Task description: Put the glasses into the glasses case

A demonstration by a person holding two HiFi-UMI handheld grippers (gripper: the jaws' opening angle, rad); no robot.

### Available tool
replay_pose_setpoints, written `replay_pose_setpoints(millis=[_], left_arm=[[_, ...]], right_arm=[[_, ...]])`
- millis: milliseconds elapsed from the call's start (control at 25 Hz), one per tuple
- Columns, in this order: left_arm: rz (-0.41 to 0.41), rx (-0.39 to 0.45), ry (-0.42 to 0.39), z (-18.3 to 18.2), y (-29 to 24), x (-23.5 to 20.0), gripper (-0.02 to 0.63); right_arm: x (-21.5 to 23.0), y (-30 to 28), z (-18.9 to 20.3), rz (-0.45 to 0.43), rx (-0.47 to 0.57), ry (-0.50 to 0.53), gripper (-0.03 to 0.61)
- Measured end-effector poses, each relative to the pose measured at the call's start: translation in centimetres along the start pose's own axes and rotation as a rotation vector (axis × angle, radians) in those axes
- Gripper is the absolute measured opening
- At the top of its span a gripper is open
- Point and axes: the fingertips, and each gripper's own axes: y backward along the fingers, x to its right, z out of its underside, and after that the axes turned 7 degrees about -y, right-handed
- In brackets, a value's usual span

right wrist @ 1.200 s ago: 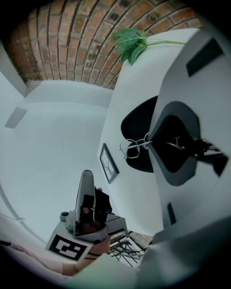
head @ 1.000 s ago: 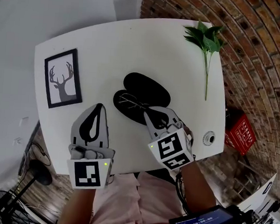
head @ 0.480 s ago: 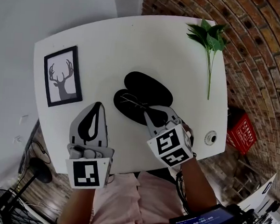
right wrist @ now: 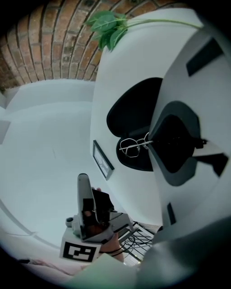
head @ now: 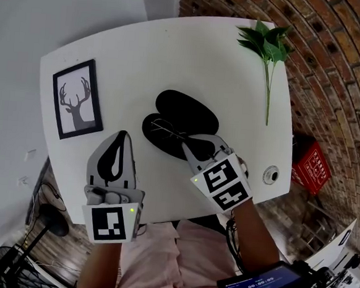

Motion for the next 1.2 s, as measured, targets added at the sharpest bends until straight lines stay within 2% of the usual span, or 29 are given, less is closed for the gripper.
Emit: replay_pose_setpoints(millis=[200, 520, 920, 1080, 1200], left_arm=[[0.005, 0.003, -0.004, -0.2, -0.2, 0.3, 0.005], [0.012, -0.001, -0.013, -0.2, -0.4, 0.7, 0.005], [0.010, -0.005, -0.050, -0.2, -0.8, 1.0, 0.005], [0.031, -0.021, -0.041, -0.1, -0.9, 1.8, 0.005], [0.029, -0.025, -0.042, -0.1, -1.0, 1.8, 0.005]], right_arm=[[-0.2, -0.5, 0.3, -0.003, -0.032, 0.044, 0.034], [-0.3, 0.1, -0.4, 0.004, 0.045, 0.051, 0.054], [-0.3, 1.4, -0.9, -0.032, 0.114, 0.073, 0.129], [-0.7, 1.3, -3.0, -0.019, 0.164, 0.113, 0.076], [-0.7, 0.2, -2.8, -0.012, 0.093, 0.153, 0.077]])
